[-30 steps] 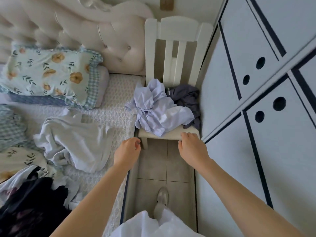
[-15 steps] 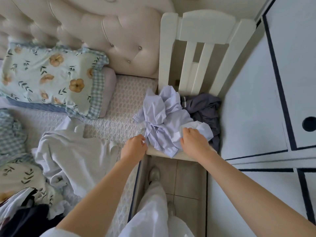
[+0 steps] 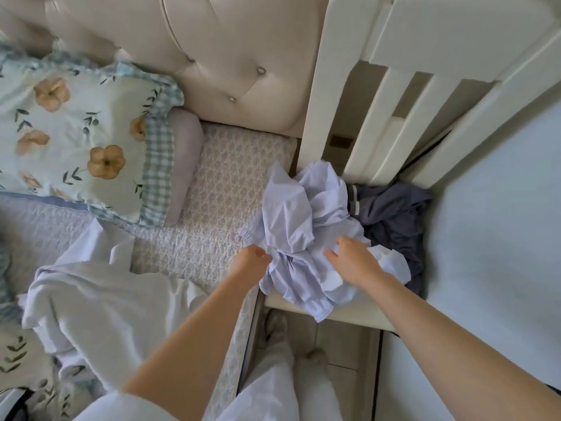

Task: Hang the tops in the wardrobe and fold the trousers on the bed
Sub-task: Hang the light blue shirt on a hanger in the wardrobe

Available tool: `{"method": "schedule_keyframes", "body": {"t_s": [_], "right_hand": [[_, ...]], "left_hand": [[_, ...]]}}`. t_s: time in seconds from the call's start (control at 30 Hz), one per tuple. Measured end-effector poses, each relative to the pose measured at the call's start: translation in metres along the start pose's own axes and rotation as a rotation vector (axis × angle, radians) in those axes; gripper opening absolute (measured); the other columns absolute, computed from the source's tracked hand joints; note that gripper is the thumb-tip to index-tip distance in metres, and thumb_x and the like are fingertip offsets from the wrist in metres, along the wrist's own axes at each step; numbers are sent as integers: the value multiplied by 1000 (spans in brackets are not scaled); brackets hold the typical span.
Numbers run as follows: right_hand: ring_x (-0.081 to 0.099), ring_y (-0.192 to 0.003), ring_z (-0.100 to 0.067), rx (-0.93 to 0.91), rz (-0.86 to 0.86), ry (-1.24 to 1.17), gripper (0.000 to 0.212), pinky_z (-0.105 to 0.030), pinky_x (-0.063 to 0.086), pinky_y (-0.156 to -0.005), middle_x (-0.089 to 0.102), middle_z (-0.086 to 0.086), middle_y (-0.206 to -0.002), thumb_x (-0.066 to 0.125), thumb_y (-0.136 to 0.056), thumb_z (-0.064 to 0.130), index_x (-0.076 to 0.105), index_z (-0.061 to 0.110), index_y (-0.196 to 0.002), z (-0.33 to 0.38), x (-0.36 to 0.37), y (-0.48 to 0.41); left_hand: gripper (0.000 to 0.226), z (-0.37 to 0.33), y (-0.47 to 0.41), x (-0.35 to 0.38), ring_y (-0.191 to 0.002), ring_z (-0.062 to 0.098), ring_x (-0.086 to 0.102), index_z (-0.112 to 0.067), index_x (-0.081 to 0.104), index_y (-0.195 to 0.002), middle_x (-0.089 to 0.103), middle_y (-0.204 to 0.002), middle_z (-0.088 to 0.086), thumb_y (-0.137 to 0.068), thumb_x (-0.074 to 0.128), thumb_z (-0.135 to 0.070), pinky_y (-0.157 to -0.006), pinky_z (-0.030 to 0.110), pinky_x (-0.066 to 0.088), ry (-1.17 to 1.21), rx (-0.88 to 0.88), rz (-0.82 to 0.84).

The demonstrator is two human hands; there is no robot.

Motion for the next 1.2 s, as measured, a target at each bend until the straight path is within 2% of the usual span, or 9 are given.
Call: {"method": "schedule_keyframes", "body": {"t_s": [0.13, 0.23, 0.4, 0.47, 0.57, 0.7, 0.9, 1.03, 1.2], "right_hand": [[36, -63, -20, 100, 4, -181, 43, -32, 28, -53, 32, 3, -63, 49, -97, 38, 26, 20, -65, -7, 15, -42], [36, -56, -15, 114, 25, -206, 44, -29, 22, -49, 34, 5, -62, 49, -96, 42, 29, 21, -64, -8, 33, -71], [56, -106, -33, 162, 106, -373, 44, -30, 37, -74, 60, -11, -112, 57, -94, 39, 52, 2, -117, -5, 70, -110], [57, -107, -33, 168, 100, -437, 42, -28, 37, -75, 62, -14, -115, 60, -93, 32, 55, 0, -118, -2, 78, -119], [57, -82, -26, 122, 55, -514, 17, -27, 36, -61, 64, -12, -88, 62, -91, 20, 60, 4, -88, 5, 73, -120], [34, -58, -18, 2, -87, -562, 29, -21, 25, -45, 39, -7, -60, 60, -91, 12, 45, 2, -67, 16, 36, -102], [26, -49, -12, -228, -376, -463, 42, -23, 23, -47, 35, -4, -52, 60, -93, 17, 39, 7, -59, 44, -76, -57], [41, -56, -19, -325, -486, -411, 43, -26, 30, -54, 47, -6, -57, 59, -95, 25, 47, 3, -61, 63, -144, -22], [43, -64, -11, -407, -650, -341, 43, -11, 33, -60, 45, 1, -69, 60, -94, 22, 39, 17, -57, 86, -227, 35]], "left_hand": [[16, -6, -31, 18, -62, 20, 48, -17, 45, -78, 48, -74, 4, -91, 53, -16, -58, 26, 37, 59, -44, 7], [25, 2, -55, 28, -87, 23, 56, -17, 50, -117, 56, -105, 4, -94, 56, -24, -70, 29, 42, 130, -104, -10], [58, 18, -85, 44, -115, 29, 55, -9, 38, -143, 55, -132, 11, -93, 64, -24, -85, 35, 44, 407, -215, -69], [47, 16, -92, 46, -104, 26, 59, -8, 50, -135, 62, -117, 9, -92, 65, -20, -83, 35, 45, 463, -216, -106], [19, 3, -92, 42, -86, 23, 62, -6, 69, -108, 69, -95, 9, -92, 63, -14, -77, 34, 51, 507, -151, -153], [10, -20, -73, 19, -64, 15, 51, -13, 68, -85, 61, -72, 1, -92, 62, -12, -58, 23, 43, 588, -48, -220], [7, -70, -21, -48, -68, 8, 58, -19, 67, -88, 64, -76, -8, -93, 63, -16, -60, 23, 43, 566, 150, -356], [8, -109, 24, -93, -71, 8, 60, -20, 67, -86, 67, -79, -5, -91, 64, -14, -62, 19, 43, 566, 272, -416], [4, -164, 85, -149, -78, 8, 62, -16, 68, -90, 68, -84, -6, -91, 65, -18, -68, 25, 49, 535, 430, -484]]}}
Point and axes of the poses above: each hand's wrist, its own y-axis away from the middle knuckle, its own x-axis out of the palm, z = x × y, the point moved 9 cm from there along -y, towards the middle knuckle
